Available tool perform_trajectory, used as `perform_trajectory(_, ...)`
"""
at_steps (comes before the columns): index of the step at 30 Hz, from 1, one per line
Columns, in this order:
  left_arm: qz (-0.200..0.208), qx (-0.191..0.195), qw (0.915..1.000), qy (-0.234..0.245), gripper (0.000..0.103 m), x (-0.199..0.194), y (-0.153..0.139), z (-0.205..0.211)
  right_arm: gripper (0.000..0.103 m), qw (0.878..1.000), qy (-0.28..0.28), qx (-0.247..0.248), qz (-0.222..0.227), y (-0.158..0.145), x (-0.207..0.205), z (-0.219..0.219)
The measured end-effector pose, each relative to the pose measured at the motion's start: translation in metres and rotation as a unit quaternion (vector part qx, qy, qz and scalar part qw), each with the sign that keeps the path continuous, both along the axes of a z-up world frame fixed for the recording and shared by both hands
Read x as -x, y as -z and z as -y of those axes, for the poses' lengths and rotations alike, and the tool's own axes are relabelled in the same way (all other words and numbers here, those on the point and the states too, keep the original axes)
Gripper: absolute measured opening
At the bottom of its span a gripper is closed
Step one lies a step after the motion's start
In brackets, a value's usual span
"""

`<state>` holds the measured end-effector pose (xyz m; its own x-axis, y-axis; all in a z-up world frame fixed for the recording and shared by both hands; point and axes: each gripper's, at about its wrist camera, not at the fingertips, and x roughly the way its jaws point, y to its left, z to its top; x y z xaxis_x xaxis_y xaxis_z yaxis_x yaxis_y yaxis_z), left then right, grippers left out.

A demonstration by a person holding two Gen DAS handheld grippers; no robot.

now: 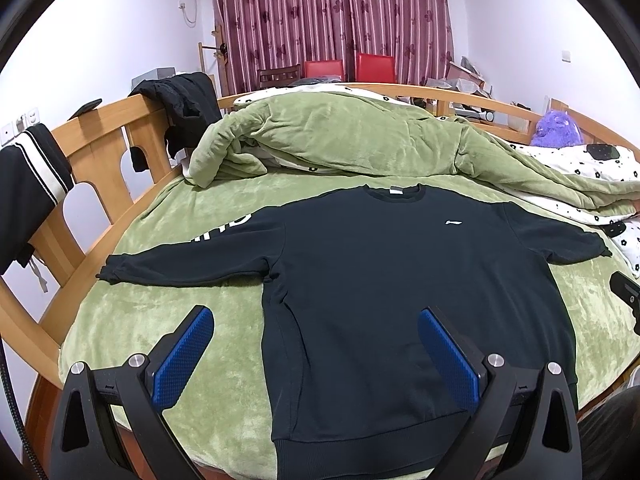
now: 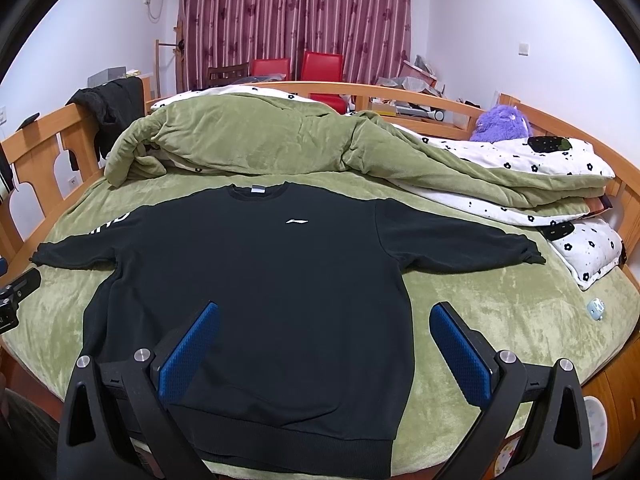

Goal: Fold small clothes

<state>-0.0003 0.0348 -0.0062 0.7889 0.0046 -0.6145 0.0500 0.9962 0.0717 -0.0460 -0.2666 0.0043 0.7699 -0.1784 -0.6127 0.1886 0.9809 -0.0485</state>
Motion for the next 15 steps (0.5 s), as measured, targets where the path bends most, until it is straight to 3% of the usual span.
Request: perform_trajectory(15, -0.001, 0.000, 1.0000, 0.000, 0.103, 0.0002, -0.0008, 0.0009, 0.103, 1.000, 0.001, 0.000, 0.000, 0.0012, 0.0005, -0.0004)
